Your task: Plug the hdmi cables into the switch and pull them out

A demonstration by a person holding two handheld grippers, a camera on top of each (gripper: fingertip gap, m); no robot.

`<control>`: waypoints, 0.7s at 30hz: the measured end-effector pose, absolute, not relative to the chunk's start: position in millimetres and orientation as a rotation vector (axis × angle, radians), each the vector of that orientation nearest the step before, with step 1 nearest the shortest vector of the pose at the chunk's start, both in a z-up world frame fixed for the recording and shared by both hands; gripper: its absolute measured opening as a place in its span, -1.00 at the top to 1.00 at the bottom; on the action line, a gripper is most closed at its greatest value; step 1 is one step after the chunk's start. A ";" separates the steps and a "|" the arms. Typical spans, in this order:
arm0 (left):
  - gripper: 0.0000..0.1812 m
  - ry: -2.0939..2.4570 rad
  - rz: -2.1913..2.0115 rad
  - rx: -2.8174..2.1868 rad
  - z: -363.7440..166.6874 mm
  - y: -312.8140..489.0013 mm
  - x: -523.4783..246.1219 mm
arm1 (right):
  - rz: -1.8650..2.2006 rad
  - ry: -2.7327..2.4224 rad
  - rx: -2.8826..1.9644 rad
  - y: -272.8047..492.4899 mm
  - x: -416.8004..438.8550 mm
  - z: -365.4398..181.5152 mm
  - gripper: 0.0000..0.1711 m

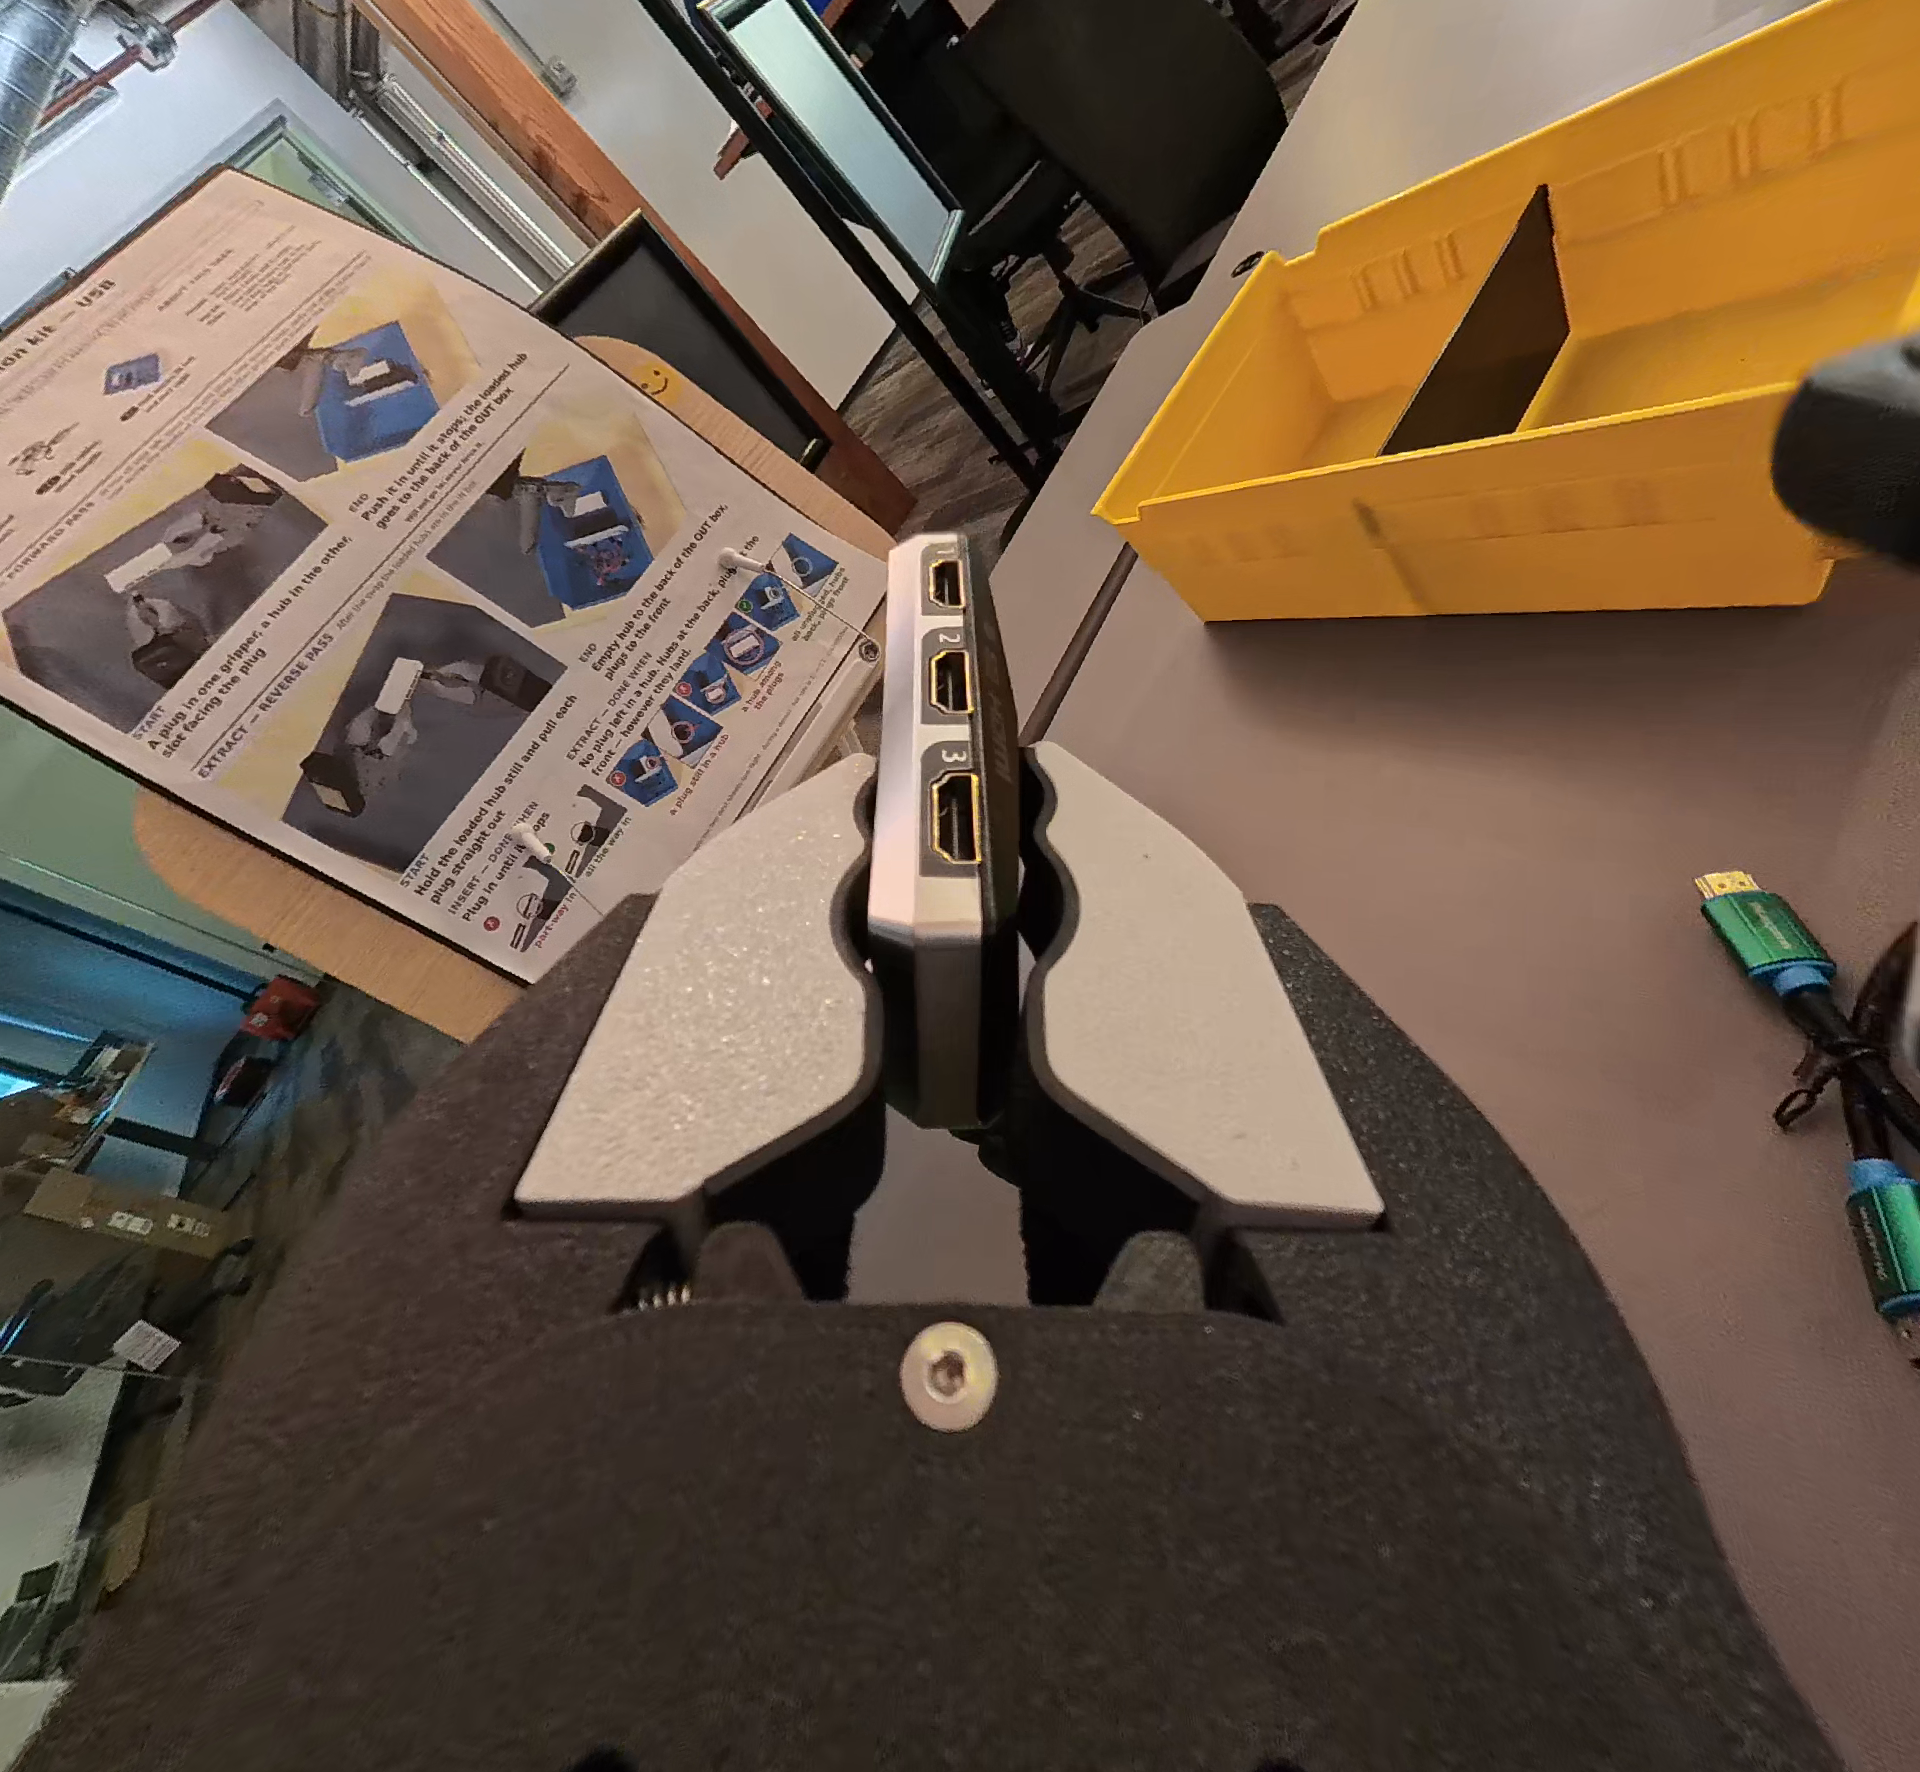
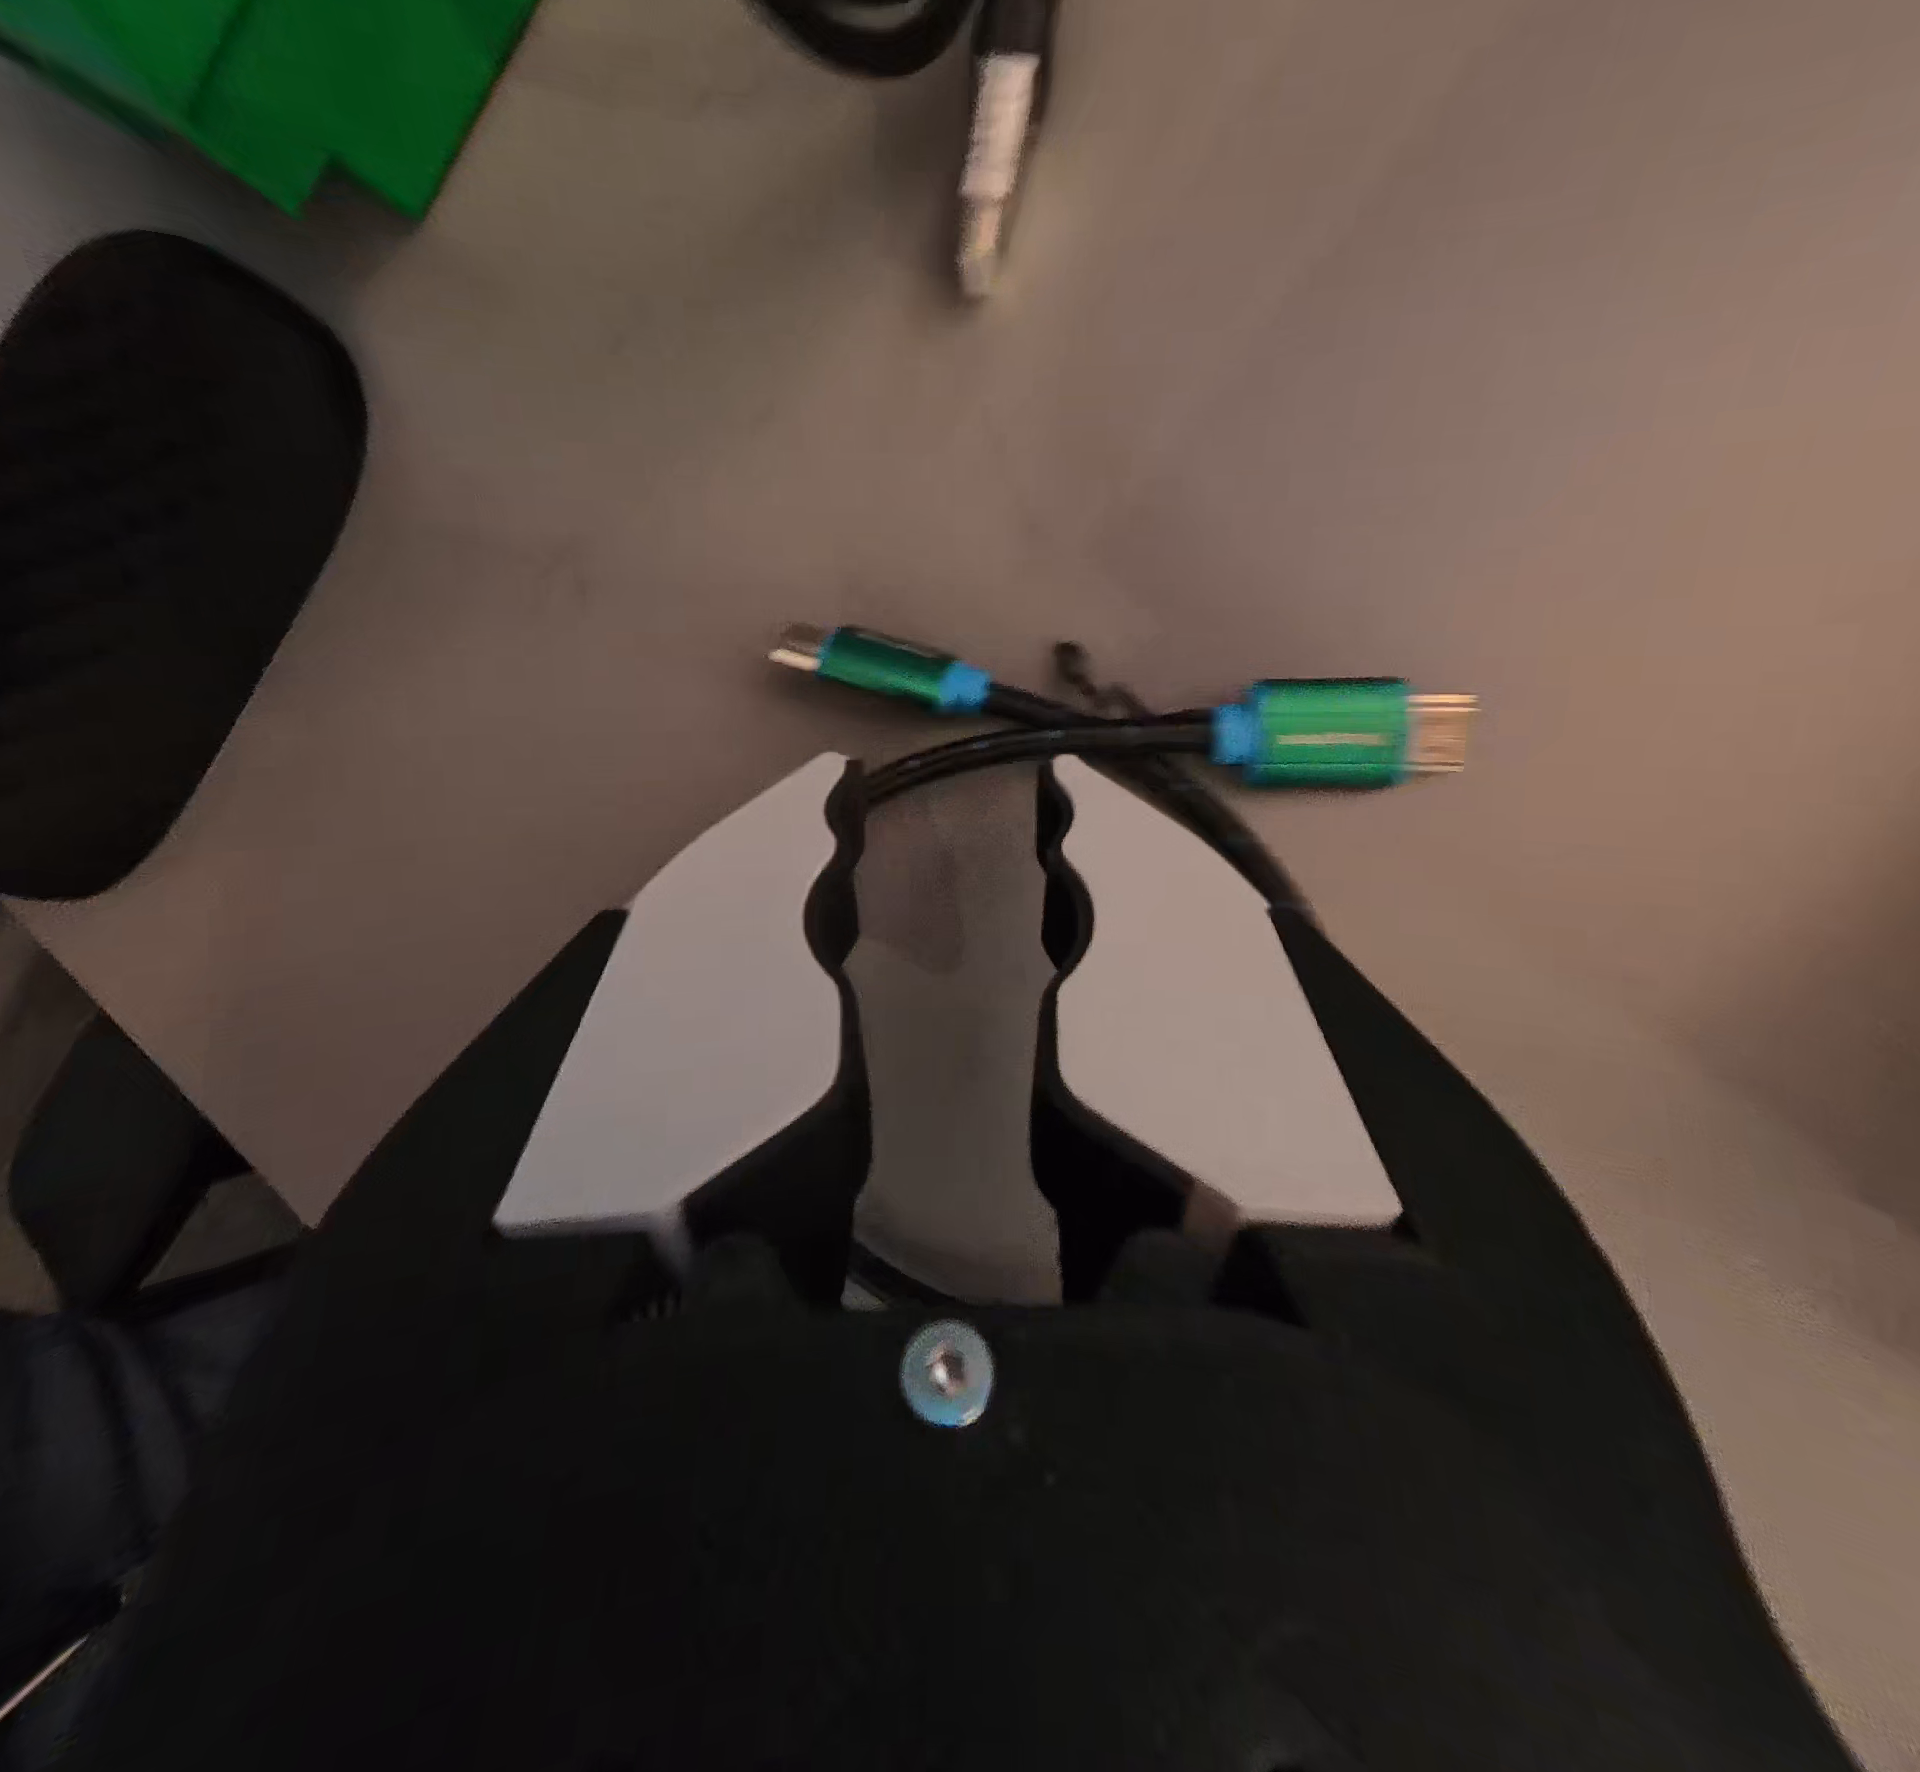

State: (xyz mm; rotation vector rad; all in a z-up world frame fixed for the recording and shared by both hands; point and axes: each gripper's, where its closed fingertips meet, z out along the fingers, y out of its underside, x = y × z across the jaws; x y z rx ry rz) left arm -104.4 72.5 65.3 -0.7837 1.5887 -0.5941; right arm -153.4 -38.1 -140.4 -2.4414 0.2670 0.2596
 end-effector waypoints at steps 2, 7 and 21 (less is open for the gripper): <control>0.75 1.591 -0.595 -0.783 65.3 71.9 -104.1 | 0.155 0.212 -2.530 -39.0 -167.1 -155.6 0.54; 0.75 1.589 -0.596 -0.785 67.2 71.6 -105.4 | -0.056 0.150 -2.528 -25.2 -174.1 -162.2 0.56; 0.75 1.583 -0.627 -0.791 74.2 74.2 -111.2 | -0.088 -0.518 -2.766 -125.4 -138.2 -156.5 0.74</control>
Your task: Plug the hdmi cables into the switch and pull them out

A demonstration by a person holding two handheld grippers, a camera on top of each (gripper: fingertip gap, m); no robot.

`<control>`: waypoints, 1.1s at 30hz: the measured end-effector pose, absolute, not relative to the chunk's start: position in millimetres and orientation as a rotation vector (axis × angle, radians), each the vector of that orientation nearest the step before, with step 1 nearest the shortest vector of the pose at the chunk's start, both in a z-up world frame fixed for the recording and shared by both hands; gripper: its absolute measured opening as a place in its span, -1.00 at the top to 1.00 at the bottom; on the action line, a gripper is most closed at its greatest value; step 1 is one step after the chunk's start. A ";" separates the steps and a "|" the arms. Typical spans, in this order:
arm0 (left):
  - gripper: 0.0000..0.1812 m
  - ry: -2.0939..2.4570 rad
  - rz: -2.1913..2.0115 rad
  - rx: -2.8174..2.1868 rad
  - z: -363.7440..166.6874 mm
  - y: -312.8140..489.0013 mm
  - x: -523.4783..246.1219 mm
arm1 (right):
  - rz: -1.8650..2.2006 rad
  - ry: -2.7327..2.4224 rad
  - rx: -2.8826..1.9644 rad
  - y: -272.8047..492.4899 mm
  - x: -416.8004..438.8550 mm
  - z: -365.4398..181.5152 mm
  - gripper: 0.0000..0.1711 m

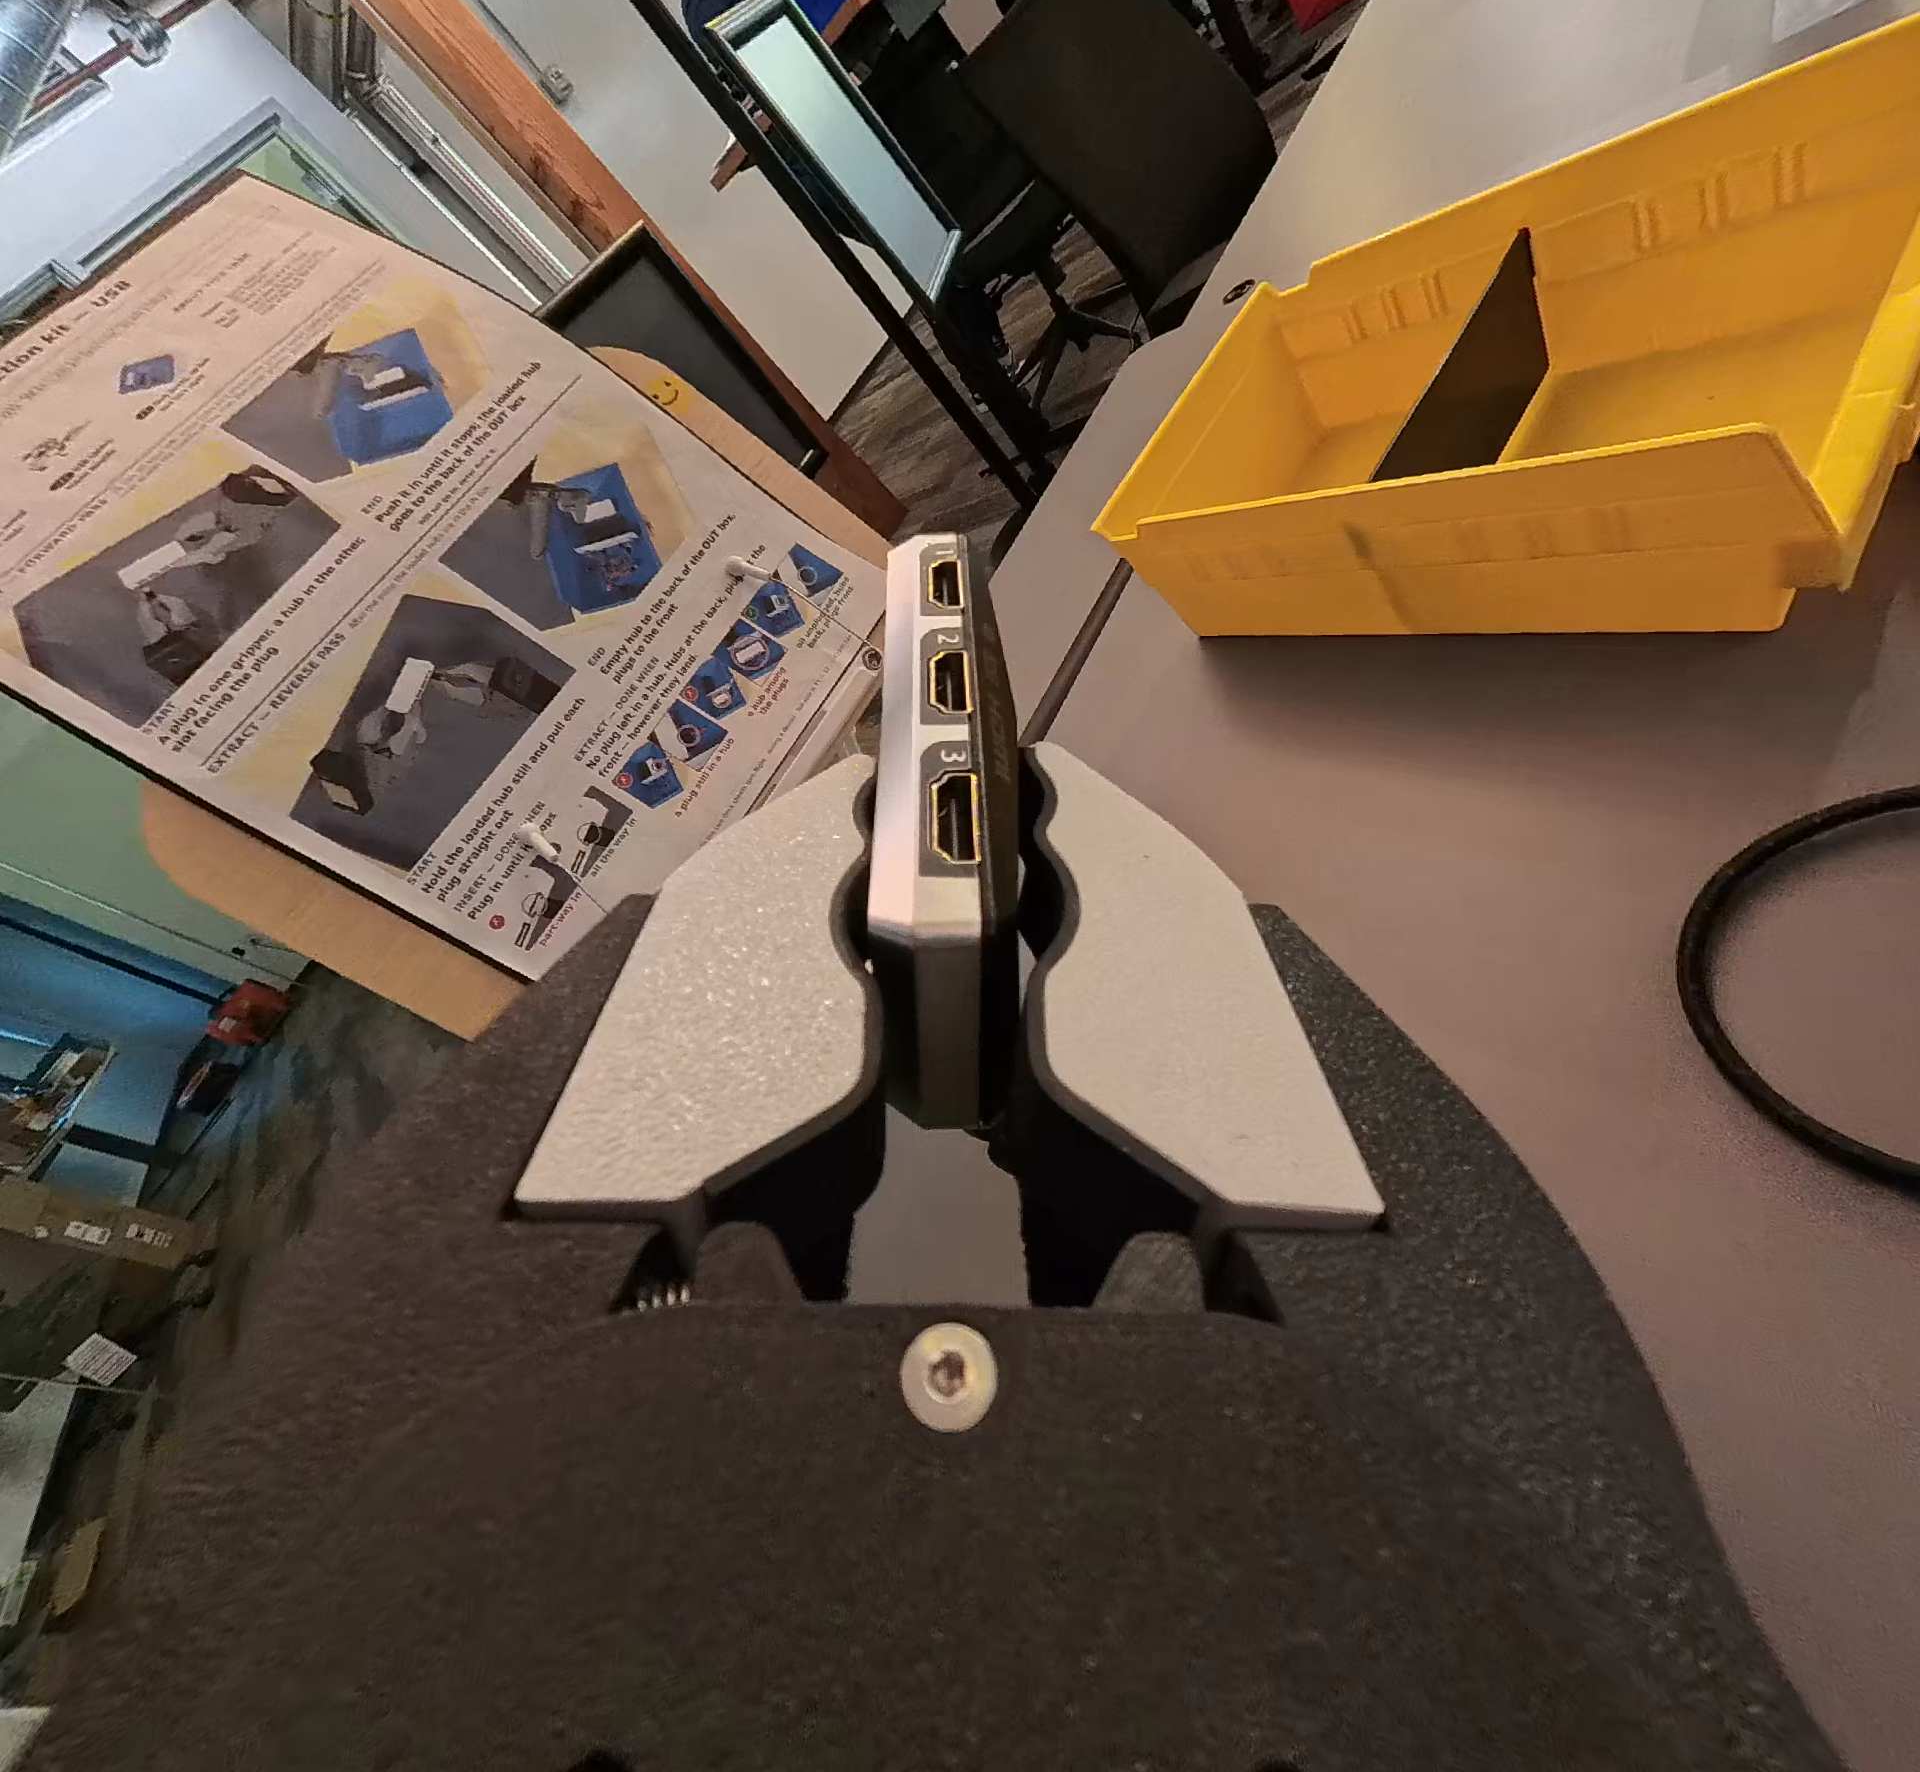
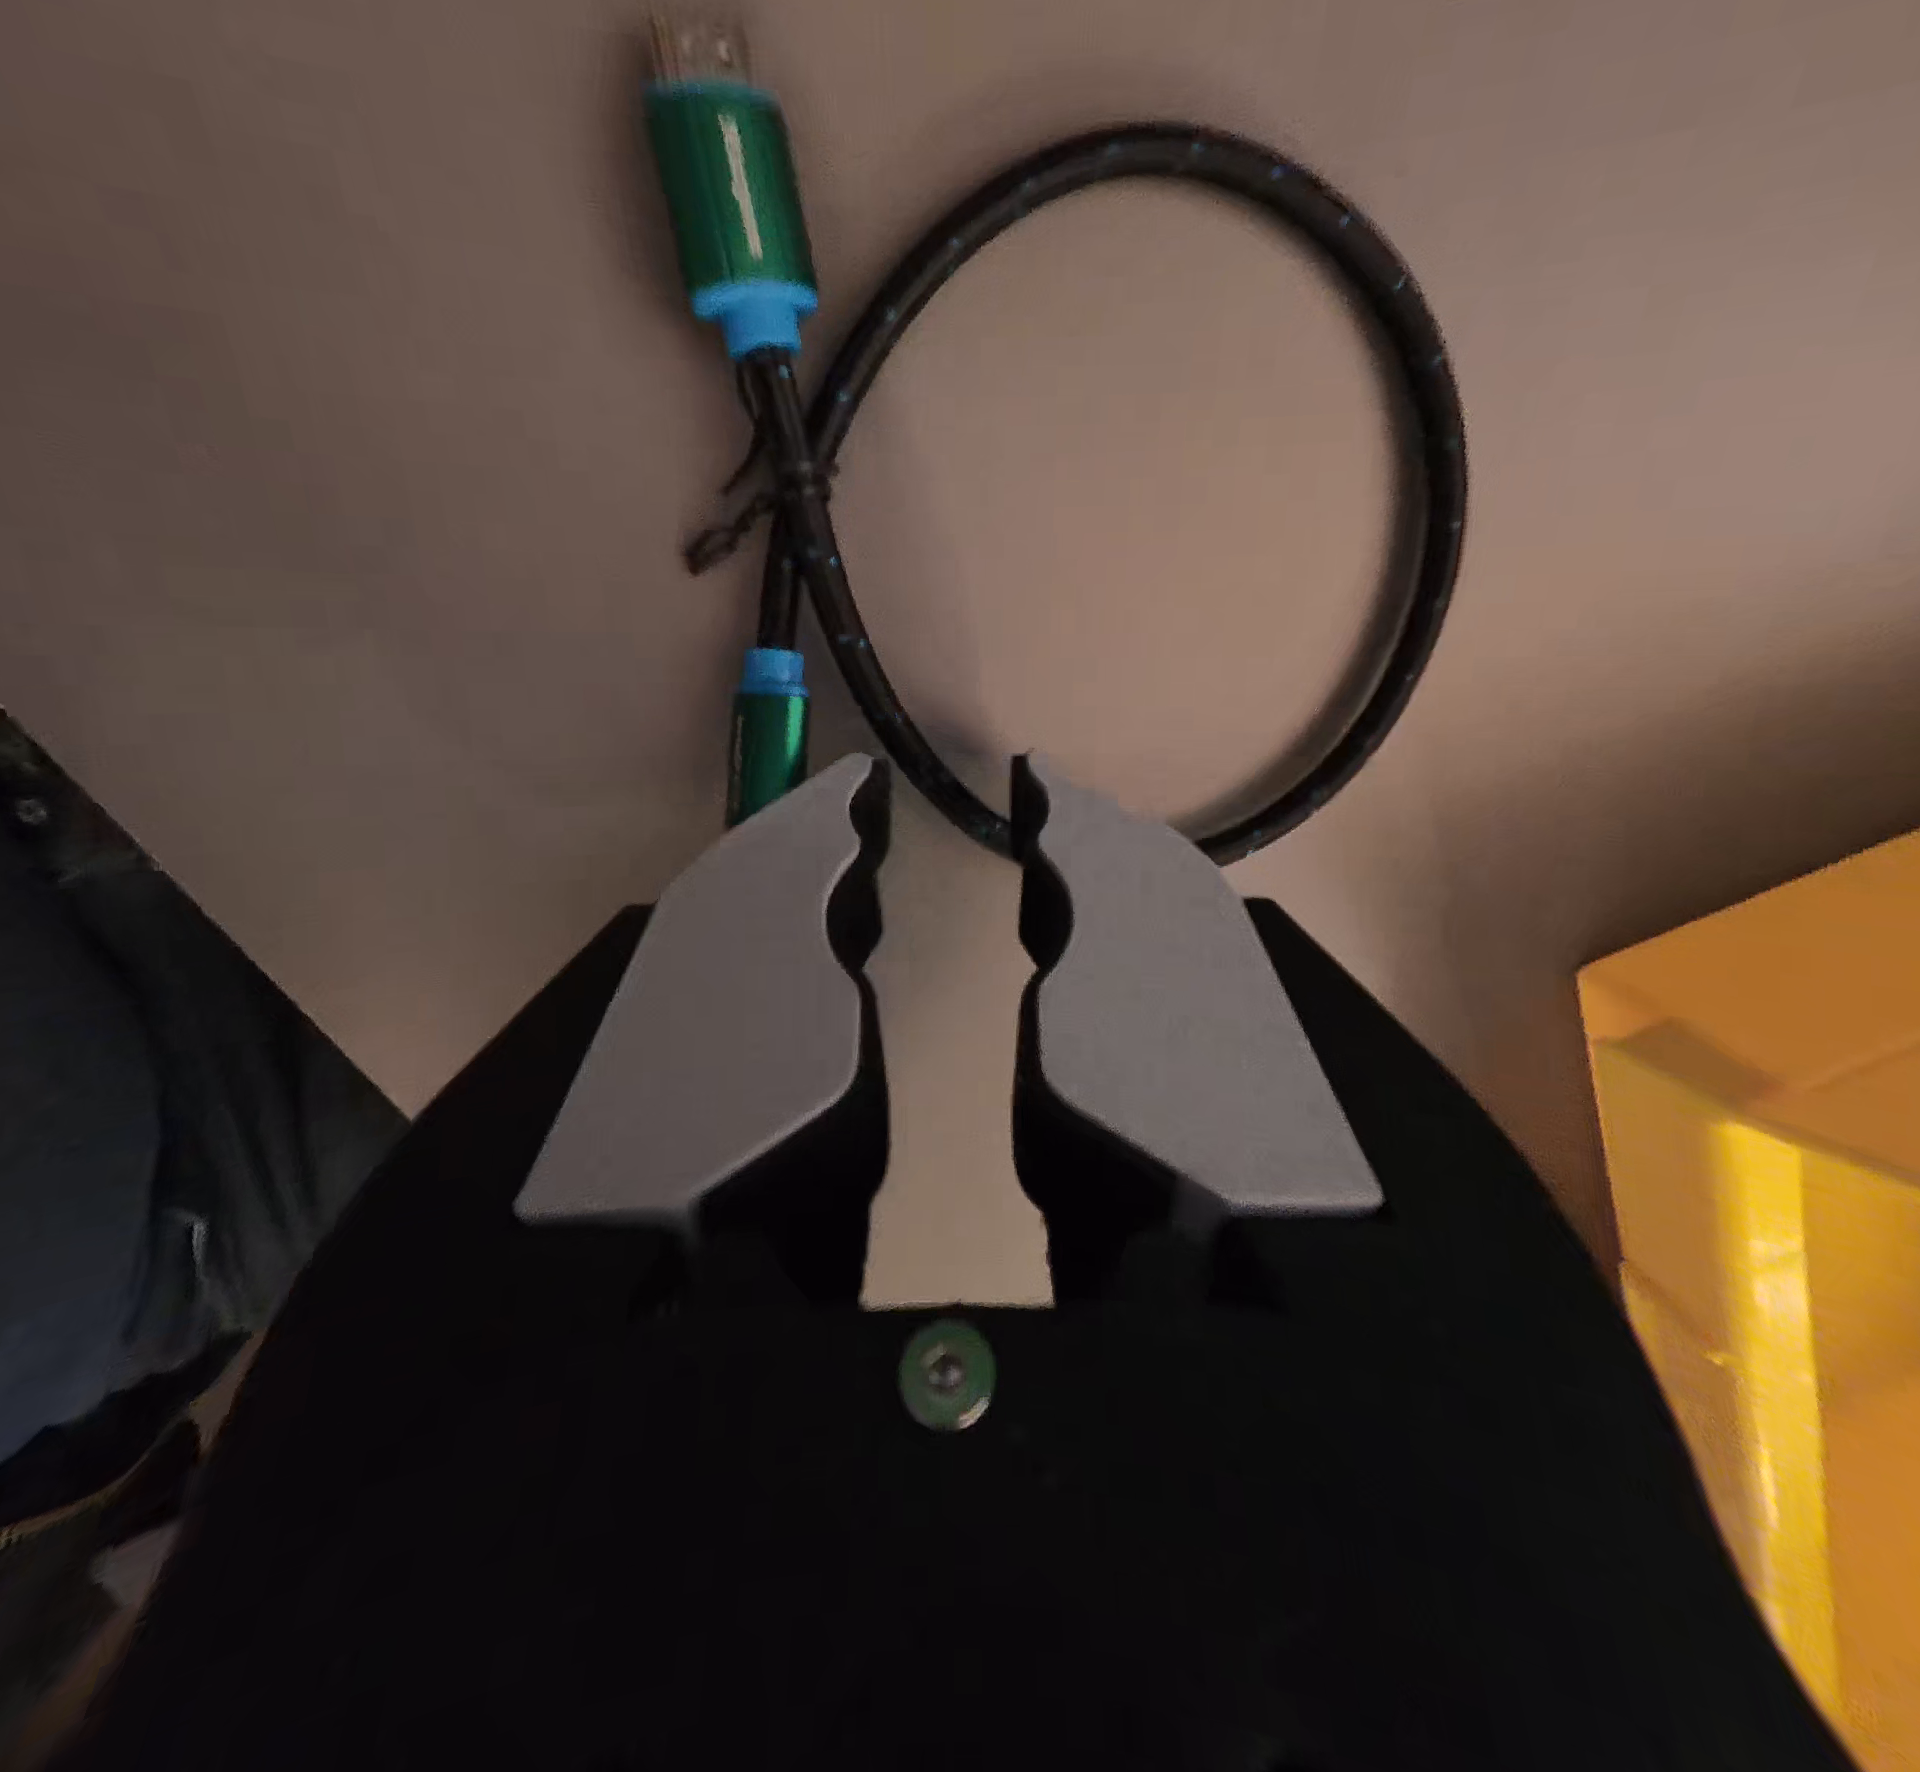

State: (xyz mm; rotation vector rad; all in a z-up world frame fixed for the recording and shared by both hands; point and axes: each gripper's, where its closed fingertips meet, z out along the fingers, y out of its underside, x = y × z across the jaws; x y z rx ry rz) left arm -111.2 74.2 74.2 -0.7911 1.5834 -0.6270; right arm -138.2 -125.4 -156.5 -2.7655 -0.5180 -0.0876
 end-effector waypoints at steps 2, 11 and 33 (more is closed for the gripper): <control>0.75 1.584 -0.624 -0.793 74.1 75.0 -111.2 | -0.042 -0.527 -2.659 -116.7 -148.2 -147.7 0.74; 0.75 1.583 -0.611 -0.792 72.8 76.1 -109.4 | -0.244 -0.615 -2.436 -82.8 -192.3 -131.9 0.52; 0.75 1.594 -0.597 -0.787 71.2 76.1 -109.5 | 0.193 -0.313 -2.420 -71.8 -179.7 -161.3 0.76</control>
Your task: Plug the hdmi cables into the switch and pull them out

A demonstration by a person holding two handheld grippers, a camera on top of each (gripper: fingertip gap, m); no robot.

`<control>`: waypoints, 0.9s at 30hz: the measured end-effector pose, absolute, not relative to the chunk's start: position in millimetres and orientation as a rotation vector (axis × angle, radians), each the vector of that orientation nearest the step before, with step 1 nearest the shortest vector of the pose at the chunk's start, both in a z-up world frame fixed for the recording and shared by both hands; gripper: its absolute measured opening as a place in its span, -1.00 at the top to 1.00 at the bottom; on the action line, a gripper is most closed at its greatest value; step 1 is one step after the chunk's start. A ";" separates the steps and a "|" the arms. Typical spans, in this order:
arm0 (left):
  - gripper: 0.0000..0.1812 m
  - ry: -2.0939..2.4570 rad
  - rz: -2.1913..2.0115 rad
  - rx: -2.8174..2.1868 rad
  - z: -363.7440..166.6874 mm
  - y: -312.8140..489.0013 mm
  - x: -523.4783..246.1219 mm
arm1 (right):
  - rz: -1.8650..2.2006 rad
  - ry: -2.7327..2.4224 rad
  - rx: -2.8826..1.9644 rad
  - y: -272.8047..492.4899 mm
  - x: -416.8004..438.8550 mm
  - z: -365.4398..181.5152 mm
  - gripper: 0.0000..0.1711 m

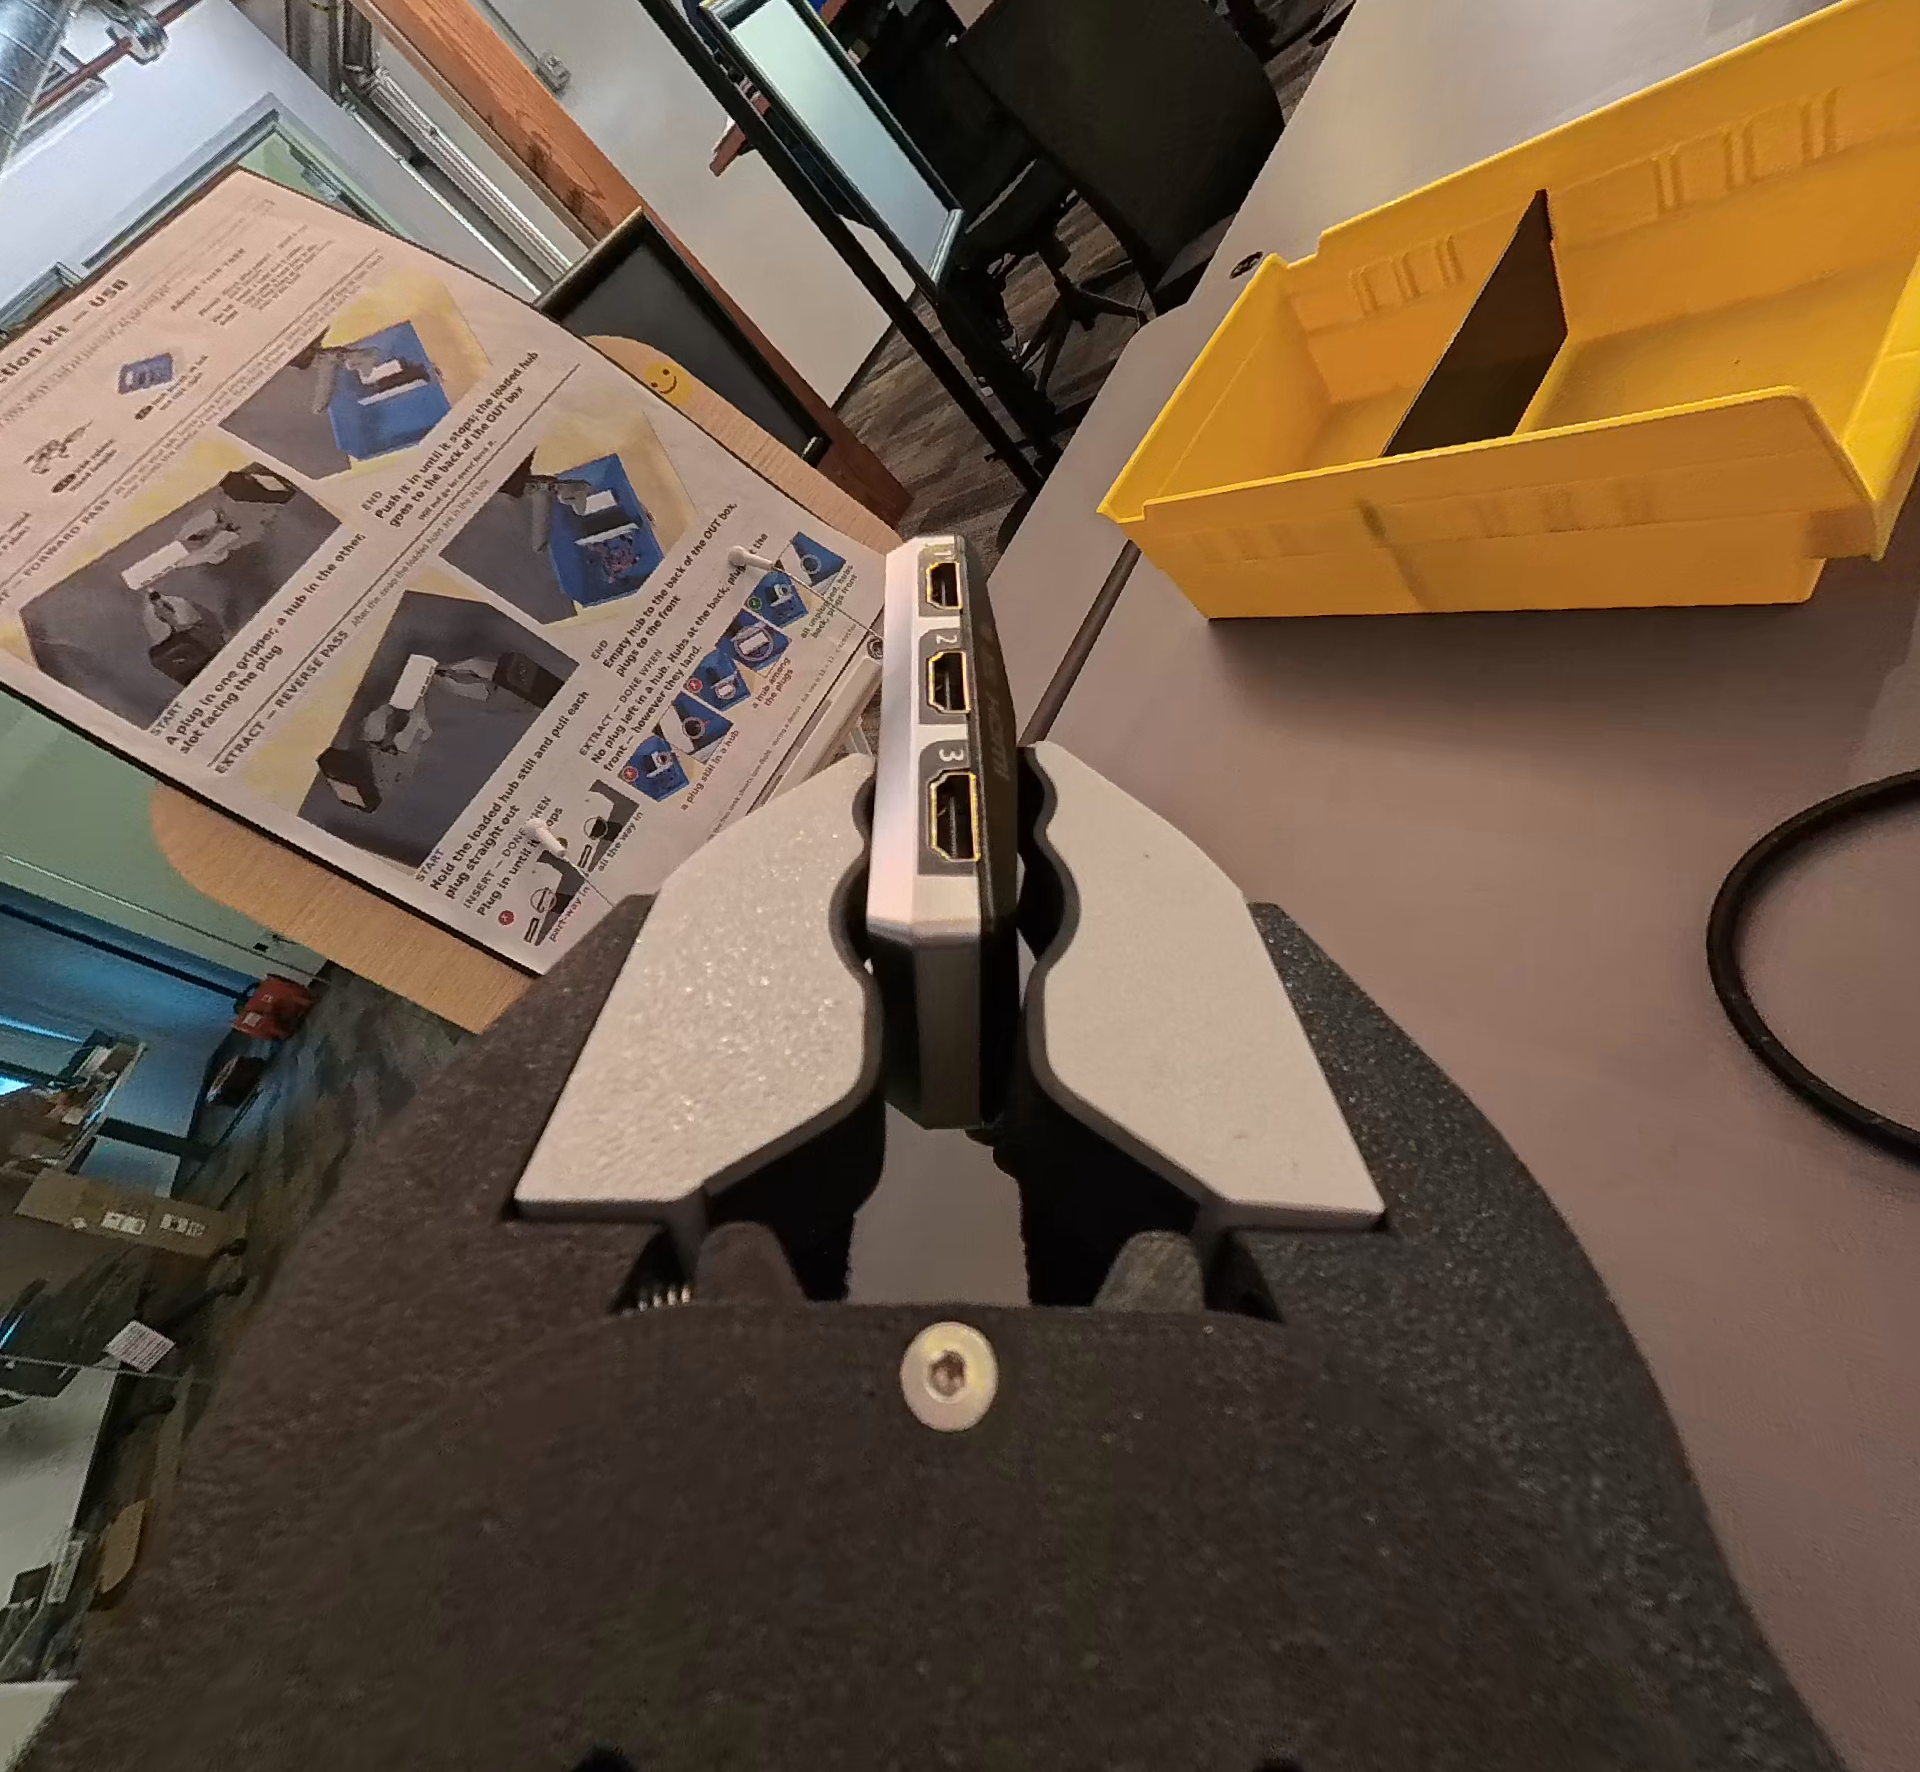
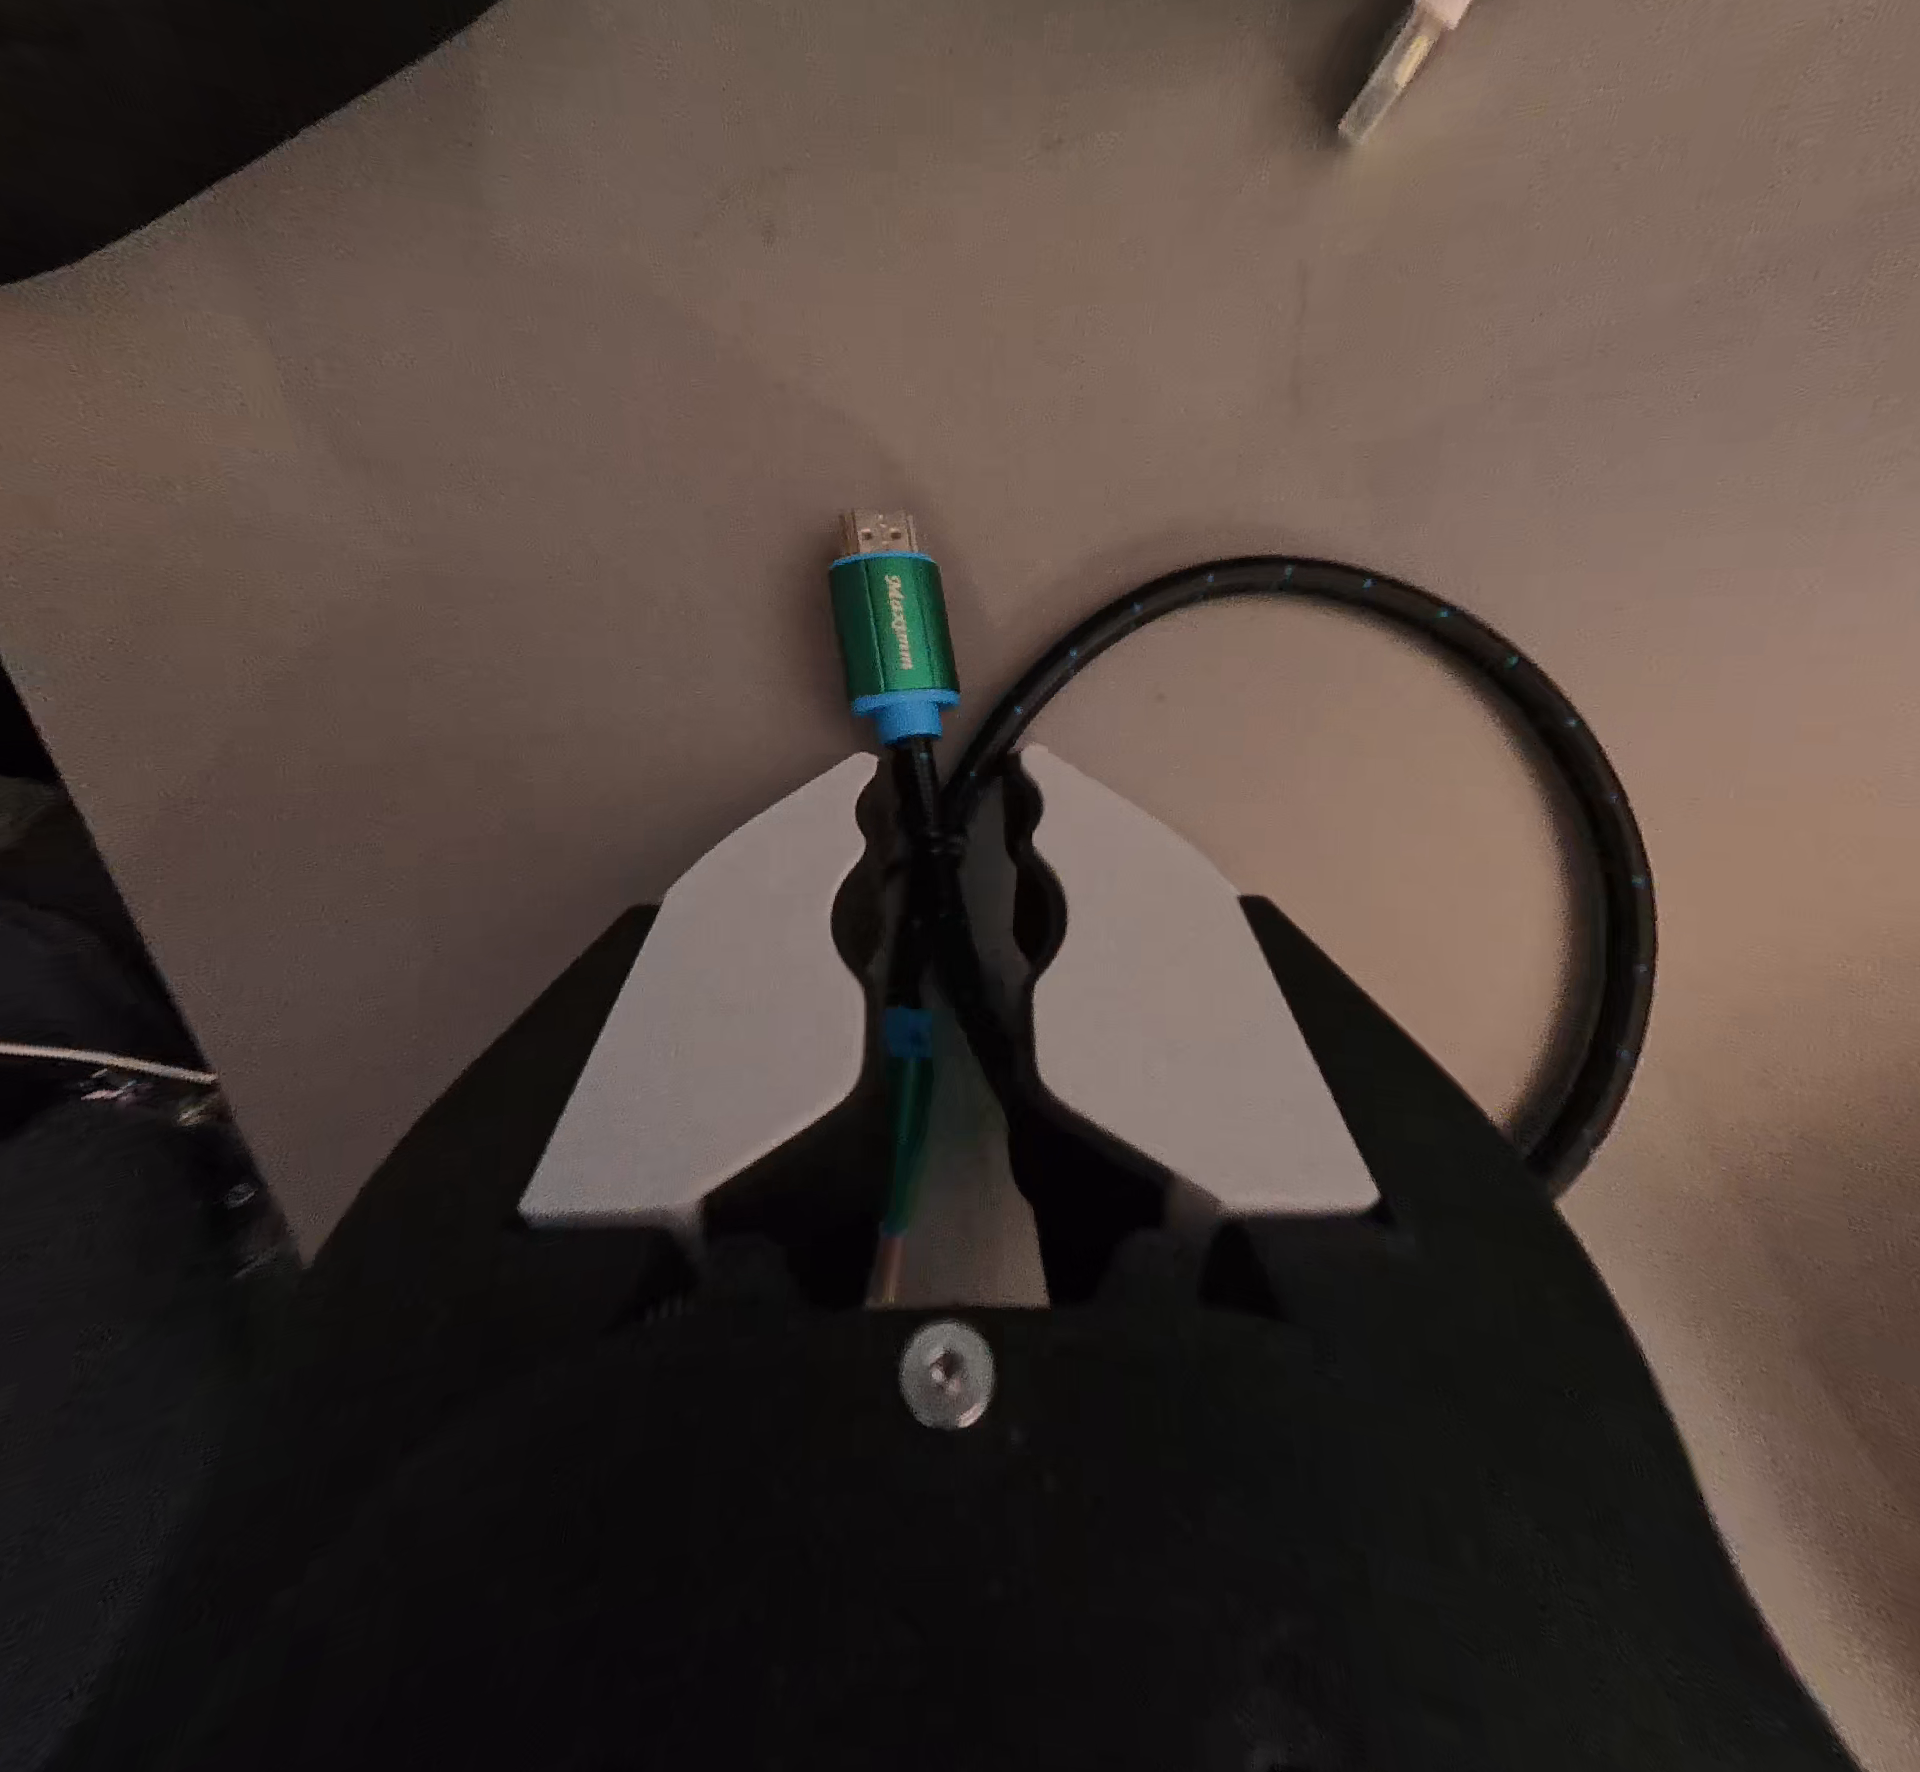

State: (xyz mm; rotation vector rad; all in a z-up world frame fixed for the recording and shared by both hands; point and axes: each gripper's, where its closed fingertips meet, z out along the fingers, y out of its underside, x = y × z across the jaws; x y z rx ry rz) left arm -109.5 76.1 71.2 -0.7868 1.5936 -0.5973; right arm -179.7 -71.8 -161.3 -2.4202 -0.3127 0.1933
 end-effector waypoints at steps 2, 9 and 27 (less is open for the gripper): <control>0.75 1.597 -0.591 -0.784 70.3 75.1 -109.1 | 0.244 -0.282 -2.375 -68.6 -180.5 -160.6 0.80; 0.75 1.611 -0.576 -0.770 65.3 72.0 -105.3 | 0.344 -0.275 -2.353 -70.5 -185.2 -156.3 0.89; 0.75 1.601 -0.490 -0.470 54.4 26.1 -95.6 | -0.242 -0.147 -2.217 -95.2 -116.7 18.1 0.91</control>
